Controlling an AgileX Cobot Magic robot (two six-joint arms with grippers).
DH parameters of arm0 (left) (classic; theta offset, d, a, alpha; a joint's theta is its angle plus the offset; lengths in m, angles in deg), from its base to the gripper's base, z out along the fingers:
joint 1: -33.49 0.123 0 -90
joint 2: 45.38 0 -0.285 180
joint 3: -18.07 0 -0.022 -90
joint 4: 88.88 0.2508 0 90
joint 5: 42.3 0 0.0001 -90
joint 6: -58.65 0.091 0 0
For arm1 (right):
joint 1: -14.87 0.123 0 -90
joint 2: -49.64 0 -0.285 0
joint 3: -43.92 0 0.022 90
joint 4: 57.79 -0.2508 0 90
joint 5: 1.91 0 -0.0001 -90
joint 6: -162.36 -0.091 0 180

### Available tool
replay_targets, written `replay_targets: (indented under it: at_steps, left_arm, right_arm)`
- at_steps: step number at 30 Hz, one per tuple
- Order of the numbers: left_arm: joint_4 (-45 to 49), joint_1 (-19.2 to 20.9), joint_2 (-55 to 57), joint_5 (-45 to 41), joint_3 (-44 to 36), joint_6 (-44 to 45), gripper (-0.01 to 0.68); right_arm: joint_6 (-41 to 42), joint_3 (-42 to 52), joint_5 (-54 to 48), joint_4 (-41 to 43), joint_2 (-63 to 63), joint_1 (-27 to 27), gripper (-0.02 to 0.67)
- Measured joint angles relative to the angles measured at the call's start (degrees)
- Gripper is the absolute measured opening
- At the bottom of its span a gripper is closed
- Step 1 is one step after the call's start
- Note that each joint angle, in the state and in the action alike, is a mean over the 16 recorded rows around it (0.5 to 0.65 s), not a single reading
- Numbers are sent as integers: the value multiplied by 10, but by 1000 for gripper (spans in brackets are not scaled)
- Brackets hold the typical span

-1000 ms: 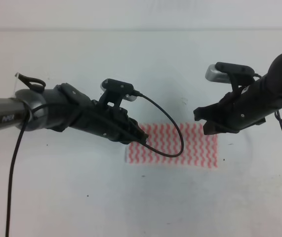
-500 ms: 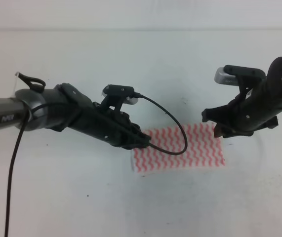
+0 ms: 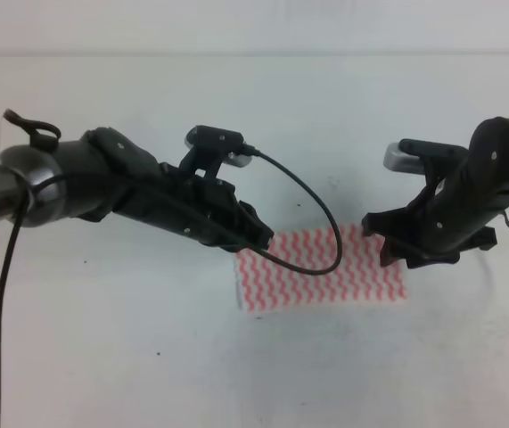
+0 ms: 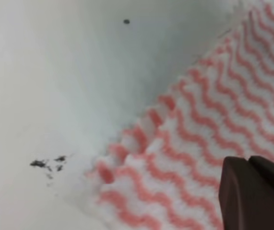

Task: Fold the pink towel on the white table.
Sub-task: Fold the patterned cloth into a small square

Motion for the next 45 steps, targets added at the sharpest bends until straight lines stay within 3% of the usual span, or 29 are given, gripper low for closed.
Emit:
replay_targets:
  at_steps: [25, 32, 45]
  left_arm:
    - [0, 0, 42, 19, 0, 37, -5]
    - [-3, 0, 63, 15, 2, 45, -5]
    - [-4, 0, 73, 5, 2, 46, -5]
  right_arm:
    - [2, -5, 18, -24, 50, 0, 253]
    - [2, -5, 18, -20, 50, 0, 196]
    - [9, -8, 15, -16, 30, 0, 15]
